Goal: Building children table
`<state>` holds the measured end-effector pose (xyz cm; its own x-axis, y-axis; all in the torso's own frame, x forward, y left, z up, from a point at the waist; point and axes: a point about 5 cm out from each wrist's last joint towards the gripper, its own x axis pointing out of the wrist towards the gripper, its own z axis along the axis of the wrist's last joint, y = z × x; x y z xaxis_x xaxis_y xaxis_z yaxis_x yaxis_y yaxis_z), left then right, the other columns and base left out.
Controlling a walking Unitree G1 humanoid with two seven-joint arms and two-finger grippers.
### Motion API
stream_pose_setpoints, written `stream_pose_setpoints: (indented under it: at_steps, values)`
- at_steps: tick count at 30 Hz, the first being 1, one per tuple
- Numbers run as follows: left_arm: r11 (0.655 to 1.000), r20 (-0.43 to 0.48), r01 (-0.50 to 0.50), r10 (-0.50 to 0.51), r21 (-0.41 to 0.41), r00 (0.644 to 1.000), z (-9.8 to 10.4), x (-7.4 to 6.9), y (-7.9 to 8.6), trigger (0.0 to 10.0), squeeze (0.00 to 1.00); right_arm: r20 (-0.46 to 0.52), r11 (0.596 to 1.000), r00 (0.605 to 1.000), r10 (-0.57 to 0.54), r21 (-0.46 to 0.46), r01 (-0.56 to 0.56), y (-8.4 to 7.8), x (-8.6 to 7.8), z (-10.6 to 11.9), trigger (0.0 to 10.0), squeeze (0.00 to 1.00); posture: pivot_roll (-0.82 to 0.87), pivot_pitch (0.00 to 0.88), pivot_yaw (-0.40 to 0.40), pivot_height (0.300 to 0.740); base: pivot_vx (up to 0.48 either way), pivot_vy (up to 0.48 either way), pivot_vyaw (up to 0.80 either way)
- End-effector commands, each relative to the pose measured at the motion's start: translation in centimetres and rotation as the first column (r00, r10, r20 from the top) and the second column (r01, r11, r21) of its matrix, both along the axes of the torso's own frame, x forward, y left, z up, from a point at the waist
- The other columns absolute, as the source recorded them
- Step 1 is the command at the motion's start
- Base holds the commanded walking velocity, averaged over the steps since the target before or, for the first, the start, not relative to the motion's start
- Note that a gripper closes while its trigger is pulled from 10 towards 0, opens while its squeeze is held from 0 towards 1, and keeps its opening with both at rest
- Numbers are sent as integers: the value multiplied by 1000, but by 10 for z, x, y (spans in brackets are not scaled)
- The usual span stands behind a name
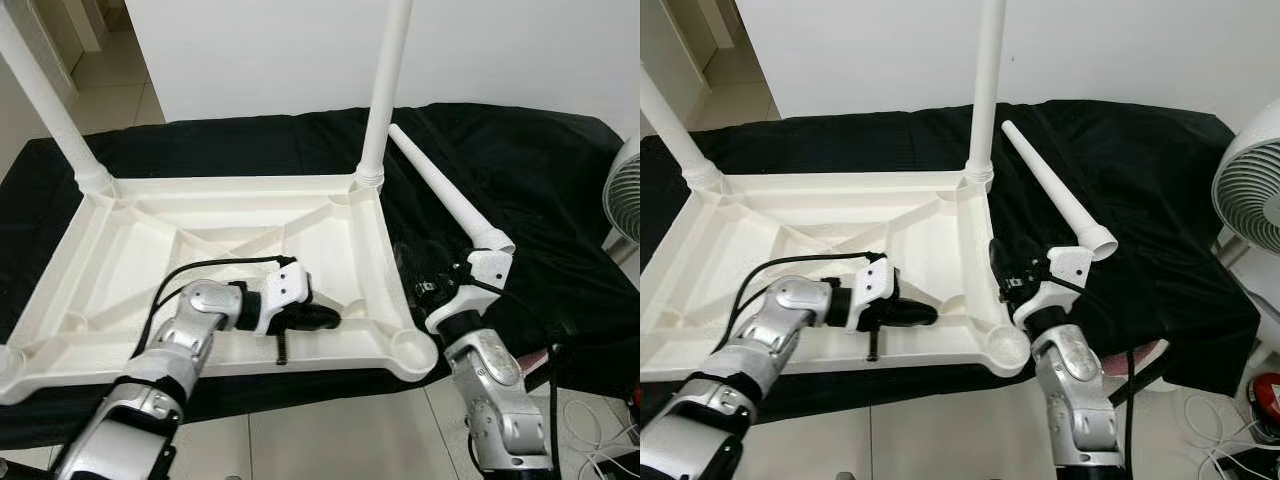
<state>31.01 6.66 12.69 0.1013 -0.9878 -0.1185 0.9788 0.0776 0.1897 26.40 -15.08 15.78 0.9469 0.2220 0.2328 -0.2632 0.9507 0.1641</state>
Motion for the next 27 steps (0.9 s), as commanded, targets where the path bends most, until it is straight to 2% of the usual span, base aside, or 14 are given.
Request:
stream_pose_setpoints:
  at_steps: [1,3,5,8,9,11,16,17,18,20,23,24,26,27]
  values:
    - [886,31,-449,455,-114,890,11,27,6,0,0,4,1000,1000,3,13,-3,4,3,0,10000,0,-123,12,61,740,0,0,0]
    - [886,31,-449,455,-114,890,11,27,6,0,0,4,1000,1000,3,13,-3,4,3,0,10000,0,-123,12,61,740,0,0,0]
    - [856,42,-498,508,-137,861,17,33,5,4627,0,8,1000,1000,5,20,-5,7,5,0,10000,0,-116,7,65,740,0,0,0]
    - [838,45,-522,534,-157,844,20,36,5,4627,0,11,1000,1000,8,24,-8,10,5,1,10000,0,-116,7,65,740,0,0,0]
    - [839,50,-520,533,-161,845,22,35,5,10000,0,11,1000,1000,9,27,-9,11,5,1,10000,0,-115,7,67,740,0,0,0]
    - [858,61,-465,488,-219,871,34,28,6,10000,0,10,999,1000,7,32,-7,12,5,-1,10000,0,-109,4,66,740,0,0,0]
    - [869,52,-425,451,-254,891,42,22,6,10000,0,9,999,1000,-2,33,1,12,5,-1,10000,0,-105,0,66,740,0,0,0]
    - [894,39,-341,367,-291,929,53,9,4,10000,0,7,999,999,-32,32,32,12,7,-2,10000,0,-101,0,63,740,0,0,0]
    - [894,39,-341,367,-291,929,53,9,4,10000,0,7,999,999,-32,32,32,12,7,-2,10000,0,-101,0,63,740,0,0,0]
    - [913,30,-283,305,-293,952,59,-2,3,10000,0,2,997,998,-70,24,70,11,10,-3,10000,0,-101,0,63,740,0,0,0]
    - [930,37,-242,262,-278,964,61,-13,2,10000,0,-31,989,989,-147,-32,146,10,14,-9,10000,0,-88,0,50,740,0,0,0]
    - [941,45,-220,239,-258,970,60,-19,2,10000,0,-62,974,975,-215,-84,209,8,16,-13,10000,0,-83,0,46,740,0,0,0]
    - [941,45,-220,239,-258,970,60,-19,2,10000,0,-62,974,975,-215,-84,209,8,16,-13,10000,0,-83,0,46,740,0,0,0]
    - [949,51,-205,223,-241,973,58,-25,2,10000,0,-78,958,960,-268,-122,258,6,17,-17,10000,0,-80,0,41,740,0,0,0]
